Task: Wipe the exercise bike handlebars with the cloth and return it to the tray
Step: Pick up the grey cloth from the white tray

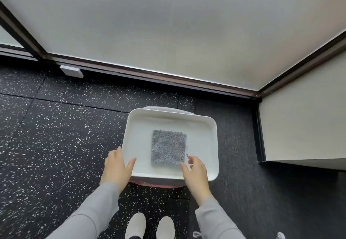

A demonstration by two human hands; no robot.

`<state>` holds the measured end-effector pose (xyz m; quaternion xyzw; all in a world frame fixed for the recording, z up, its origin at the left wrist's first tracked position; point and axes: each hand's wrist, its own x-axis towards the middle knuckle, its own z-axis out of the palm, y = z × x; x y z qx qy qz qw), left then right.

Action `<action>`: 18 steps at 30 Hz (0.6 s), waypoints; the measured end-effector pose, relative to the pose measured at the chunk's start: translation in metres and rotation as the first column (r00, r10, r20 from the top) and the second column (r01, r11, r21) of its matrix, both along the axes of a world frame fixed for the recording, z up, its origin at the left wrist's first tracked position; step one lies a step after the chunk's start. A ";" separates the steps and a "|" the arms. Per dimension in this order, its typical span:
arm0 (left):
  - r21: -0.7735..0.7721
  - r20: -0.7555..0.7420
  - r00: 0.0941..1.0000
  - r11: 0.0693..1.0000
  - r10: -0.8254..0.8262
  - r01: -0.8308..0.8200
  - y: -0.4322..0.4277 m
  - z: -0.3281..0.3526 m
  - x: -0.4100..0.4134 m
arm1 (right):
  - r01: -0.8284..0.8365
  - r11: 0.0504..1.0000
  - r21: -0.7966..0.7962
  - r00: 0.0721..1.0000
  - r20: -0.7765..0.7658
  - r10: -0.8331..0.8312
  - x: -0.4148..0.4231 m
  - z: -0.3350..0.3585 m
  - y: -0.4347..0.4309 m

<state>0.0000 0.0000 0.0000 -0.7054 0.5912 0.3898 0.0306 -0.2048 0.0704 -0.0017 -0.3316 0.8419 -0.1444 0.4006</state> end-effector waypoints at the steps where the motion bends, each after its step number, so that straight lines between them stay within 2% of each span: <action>1: -0.015 -0.004 1.000 1.000 0.024 -0.024 -0.002 -0.004 0.001 | 0.022 1.000 -0.007 1.000 0.011 -0.022 -0.001 -0.006 -0.006; 6: -0.070 -0.014 0.999 0.997 0.032 -0.033 -0.002 -0.019 0.004 | 0.124 0.992 0.023 0.991 0.042 -0.125 0.003 -0.028 -0.031; 11: -0.101 -0.047 0.998 0.993 0.051 -0.055 0.001 -0.026 0.006 | 0.178 0.984 0.029 0.983 -0.045 -0.177 0.005 -0.044 -0.039; 18: -0.111 -0.076 0.994 0.990 0.081 -0.089 0.004 -0.028 0.005 | 0.131 0.988 0.083 0.986 -0.116 -0.121 0.013 -0.047 -0.052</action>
